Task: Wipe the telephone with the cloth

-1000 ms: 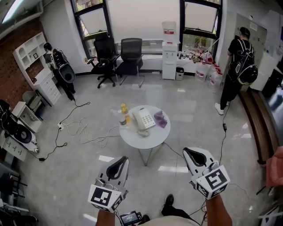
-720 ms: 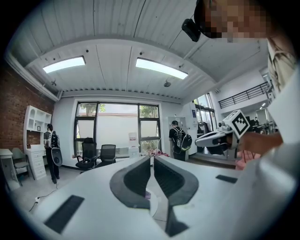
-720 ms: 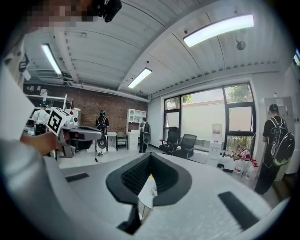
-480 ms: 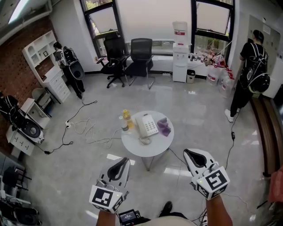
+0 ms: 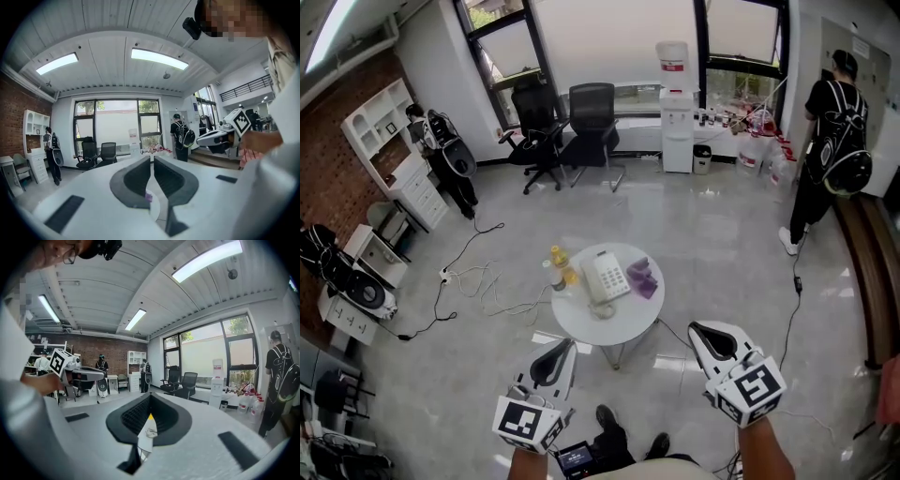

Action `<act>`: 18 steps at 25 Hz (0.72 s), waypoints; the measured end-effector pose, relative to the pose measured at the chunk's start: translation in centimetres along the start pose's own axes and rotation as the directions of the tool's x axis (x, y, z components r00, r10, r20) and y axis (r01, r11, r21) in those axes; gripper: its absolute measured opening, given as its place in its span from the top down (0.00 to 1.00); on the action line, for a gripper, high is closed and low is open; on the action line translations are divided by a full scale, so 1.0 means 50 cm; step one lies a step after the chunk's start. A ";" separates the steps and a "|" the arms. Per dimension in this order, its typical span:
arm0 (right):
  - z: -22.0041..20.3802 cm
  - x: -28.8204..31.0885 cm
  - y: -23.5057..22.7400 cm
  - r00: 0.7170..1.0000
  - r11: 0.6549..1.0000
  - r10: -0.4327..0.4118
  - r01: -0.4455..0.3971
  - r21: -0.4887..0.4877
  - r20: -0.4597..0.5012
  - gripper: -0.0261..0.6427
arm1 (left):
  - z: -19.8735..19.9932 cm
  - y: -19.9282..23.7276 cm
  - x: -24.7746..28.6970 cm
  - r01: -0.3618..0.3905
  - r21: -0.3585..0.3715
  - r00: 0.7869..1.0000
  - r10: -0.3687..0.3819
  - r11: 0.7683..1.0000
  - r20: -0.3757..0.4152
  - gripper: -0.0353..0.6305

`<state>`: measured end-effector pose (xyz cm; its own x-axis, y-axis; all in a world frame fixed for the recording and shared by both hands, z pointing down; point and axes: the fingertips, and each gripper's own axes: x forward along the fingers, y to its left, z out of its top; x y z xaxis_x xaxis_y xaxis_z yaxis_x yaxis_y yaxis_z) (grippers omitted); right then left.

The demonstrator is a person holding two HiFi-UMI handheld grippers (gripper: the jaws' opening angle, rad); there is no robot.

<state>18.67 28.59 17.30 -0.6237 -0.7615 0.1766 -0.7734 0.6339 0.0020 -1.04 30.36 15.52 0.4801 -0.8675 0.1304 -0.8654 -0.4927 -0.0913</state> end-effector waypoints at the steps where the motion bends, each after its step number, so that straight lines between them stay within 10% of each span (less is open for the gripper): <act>1: -0.001 0.003 -0.008 1.000 1.000 -0.009 0.009 -0.001 -0.002 0.97 | -0.005 0.004 0.016 0.011 -0.002 1.000 -0.011 1.000 0.002 0.91; 18: -0.004 0.172 -0.049 0.991 0.993 -0.118 0.118 -0.006 -0.062 0.97 | -0.037 0.168 0.204 0.118 -0.054 0.993 -0.119 0.992 0.001 0.91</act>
<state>15.23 20.53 19.00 -0.5199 -0.8210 0.2359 -0.8407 0.5407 0.0288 -3.71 17.51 17.91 0.5795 -0.8029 0.1397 -0.8089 -0.5876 -0.0221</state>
